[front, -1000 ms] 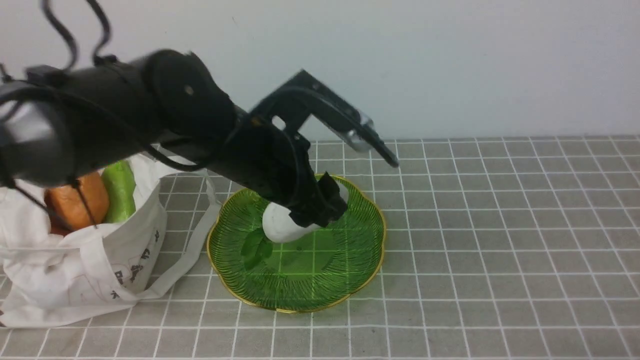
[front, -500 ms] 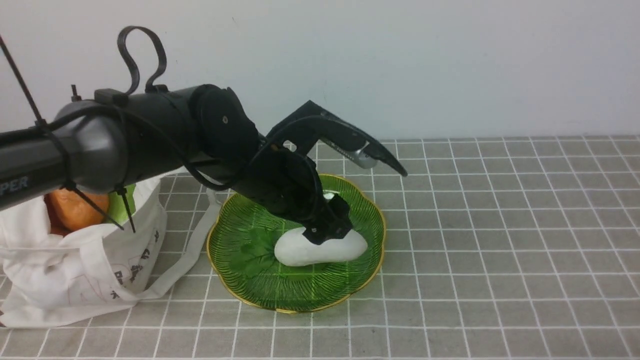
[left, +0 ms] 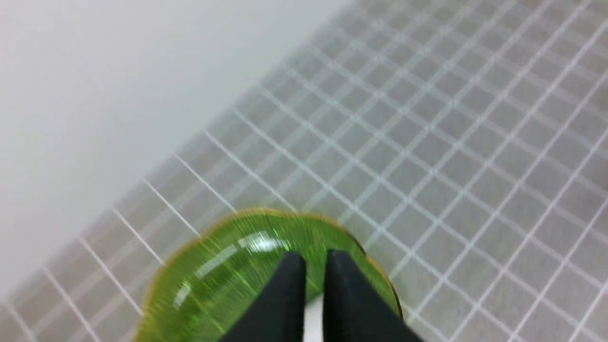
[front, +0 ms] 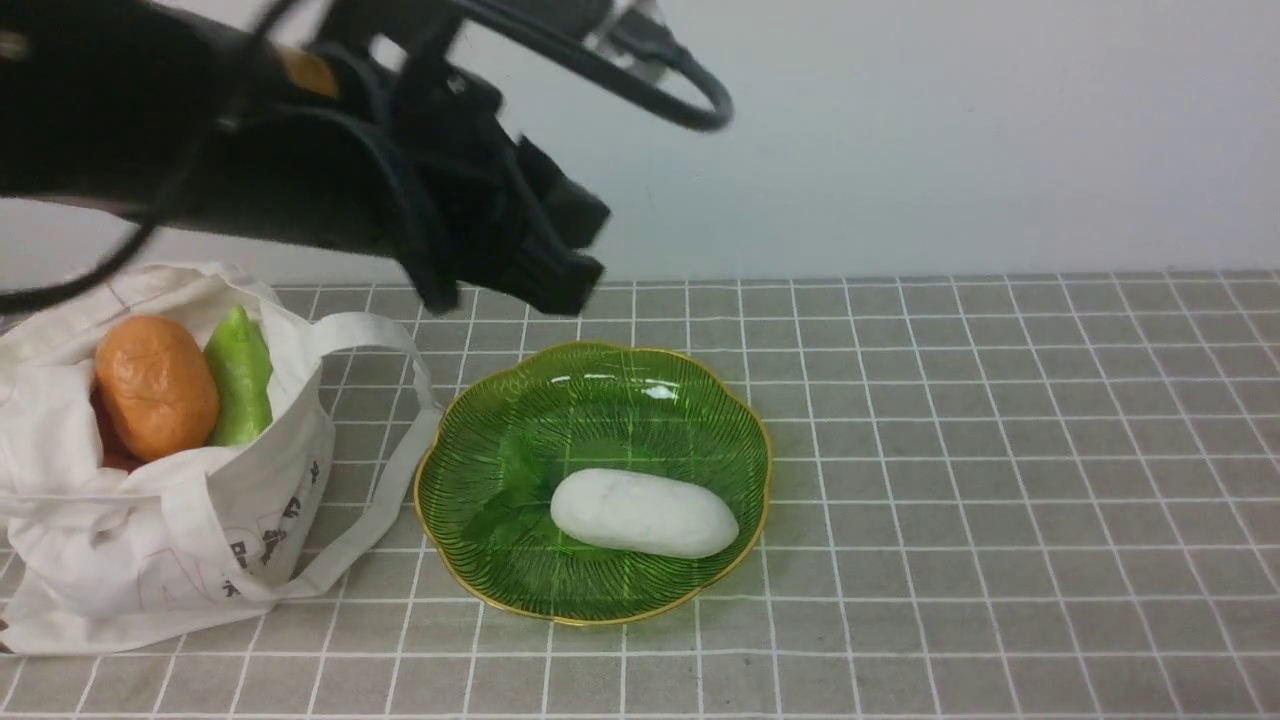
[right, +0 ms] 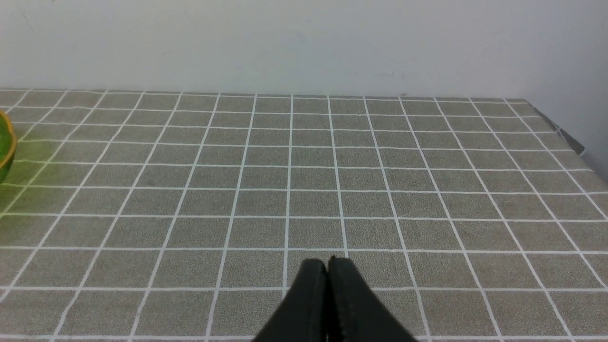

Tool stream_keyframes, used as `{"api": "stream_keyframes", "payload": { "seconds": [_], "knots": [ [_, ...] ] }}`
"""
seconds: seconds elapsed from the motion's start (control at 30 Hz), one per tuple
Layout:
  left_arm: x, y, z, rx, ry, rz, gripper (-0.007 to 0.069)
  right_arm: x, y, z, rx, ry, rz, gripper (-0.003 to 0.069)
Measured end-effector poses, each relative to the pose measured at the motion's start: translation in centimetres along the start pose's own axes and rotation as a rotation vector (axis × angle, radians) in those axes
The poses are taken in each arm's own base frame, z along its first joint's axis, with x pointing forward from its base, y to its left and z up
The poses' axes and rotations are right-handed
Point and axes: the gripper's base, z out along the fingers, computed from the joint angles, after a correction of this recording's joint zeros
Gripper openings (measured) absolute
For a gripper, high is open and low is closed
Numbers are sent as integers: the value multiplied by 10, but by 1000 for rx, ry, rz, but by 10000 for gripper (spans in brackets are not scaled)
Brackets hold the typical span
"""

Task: Take vegetables from bag on grey coffee tablecloth place on plate.

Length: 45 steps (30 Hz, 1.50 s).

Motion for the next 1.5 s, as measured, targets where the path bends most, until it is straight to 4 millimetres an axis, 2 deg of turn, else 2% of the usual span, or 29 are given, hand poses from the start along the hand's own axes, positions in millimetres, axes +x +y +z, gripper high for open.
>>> {"api": "stream_keyframes", "payload": {
  "seconds": [0.1,0.2,0.23,0.27,0.33,0.43,0.5,0.53,0.57,0.6,0.7,0.87,1.07,1.23,1.5],
  "knots": [
    [-9,-7,-48,-32,-99,-12,-3,0,0,0,0,0,0,-13],
    [-5,-15,-90,-67,-151,-24,-5,0,0,0,0,0,0,-13],
    [-1,-17,-102,-80,-165,-32,-5,0,0,0,0,0,0,-13],
    [0,-17,-105,-86,-166,-30,-5,0,0,0,0,0,0,-13],
    [16,-23,-129,-118,-187,-64,-5,0,0,0,0,0,0,-13],
    [46,-29,-149,-160,-204,-125,-5,0,0,0,0,0,0,-13],
    [71,-32,-155,-182,-197,-177,-5,0,0,0,0,0,0,-13],
    [74,-33,-158,-184,-205,-189,-5,0,0,0,0,0,0,-13],
    [91,-35,-159,-195,-199,-229,-5,0,0,0,0,0,0,-13],
    [95,-36,-157,-198,-190,-235,-5,0,0,0,0,0,0,-13],
    [136,-42,-155,-207,-194,-336,-5,0,0,0,0,0,0,-13],
    [159,-46,-153,-202,-245,-387,-5,0,0,0,0,0,0,-13],
    [173,-47,-146,-202,-216,-398,-5,0,0,0,0,0,0,-13],
    [174,-47,-145,-208,-208,-382,-5,0,0,0,0,0,0,-13],
    [176,-42,-147,-277,-205,-240,-5,0,0,0,0,0,0,-13]
  ]
}}
